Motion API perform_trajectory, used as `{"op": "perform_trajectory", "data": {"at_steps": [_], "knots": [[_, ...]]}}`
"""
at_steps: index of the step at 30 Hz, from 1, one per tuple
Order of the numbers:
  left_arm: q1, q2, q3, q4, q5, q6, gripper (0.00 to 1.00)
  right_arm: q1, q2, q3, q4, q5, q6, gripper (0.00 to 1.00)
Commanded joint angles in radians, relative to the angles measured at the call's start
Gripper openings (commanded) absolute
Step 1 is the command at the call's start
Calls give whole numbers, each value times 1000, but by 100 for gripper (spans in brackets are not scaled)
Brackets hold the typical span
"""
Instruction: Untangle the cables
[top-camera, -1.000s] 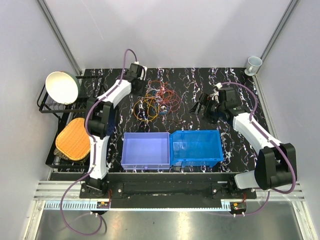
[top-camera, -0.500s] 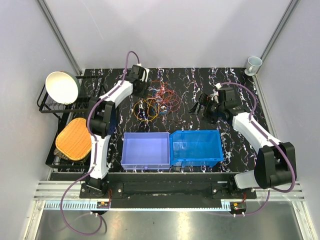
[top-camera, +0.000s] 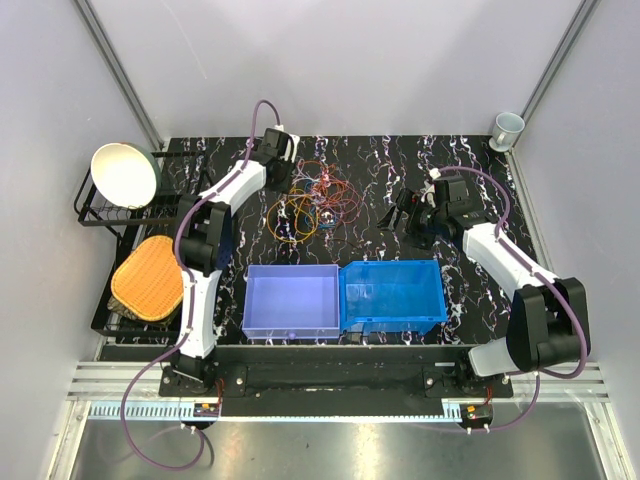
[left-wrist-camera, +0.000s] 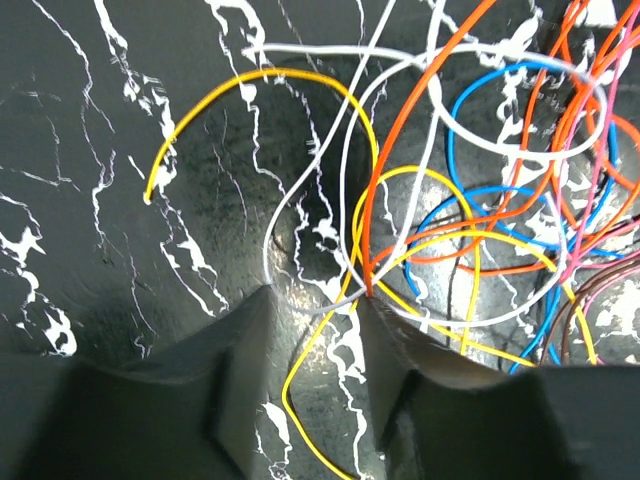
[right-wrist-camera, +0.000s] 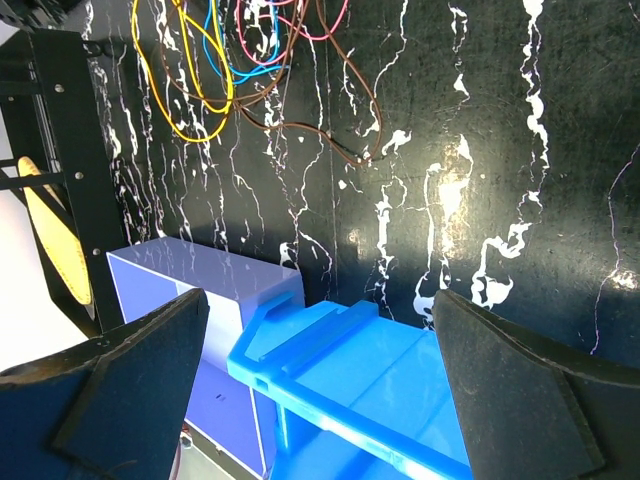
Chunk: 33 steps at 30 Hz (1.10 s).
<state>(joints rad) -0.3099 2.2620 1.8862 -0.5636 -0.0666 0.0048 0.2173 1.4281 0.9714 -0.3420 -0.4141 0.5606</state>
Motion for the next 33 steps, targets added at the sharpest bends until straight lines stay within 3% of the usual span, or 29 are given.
{"op": "perform_trajectory", "data": {"at_steps": [1, 2, 7, 9, 17, 21, 28, 31, 33], "knots": [[-3, 24, 68, 53, 5, 20, 33, 7, 12, 36, 21, -34, -18, 100], [-3, 25, 71, 54, 10, 21, 23, 8, 12, 36, 21, -34, -19, 100], [-5, 34, 96, 56, 31, 18, 13, 7, 8, 36, 20, -34, -19, 100], [-3, 33, 99, 48, 33, 15, 0, 8, -3, 35, 20, -35, -16, 100], [-27, -143, 169, -70, -24, -42, 0, 8, -55, 36, 21, -60, 24, 100], [-58, -274, 330, -172, -32, -65, 0, 10, -118, 56, 23, -64, 30, 100], [-132, -476, 531, -179, 151, -158, 0, 10, -245, 115, 32, -80, 36, 100], [-162, -583, 518, -102, 271, -201, 0, 11, -305, 130, 46, -92, 50, 100], [-169, -671, 432, 8, 344, -241, 0, 10, -359, 121, 79, -110, 58, 100]]}}
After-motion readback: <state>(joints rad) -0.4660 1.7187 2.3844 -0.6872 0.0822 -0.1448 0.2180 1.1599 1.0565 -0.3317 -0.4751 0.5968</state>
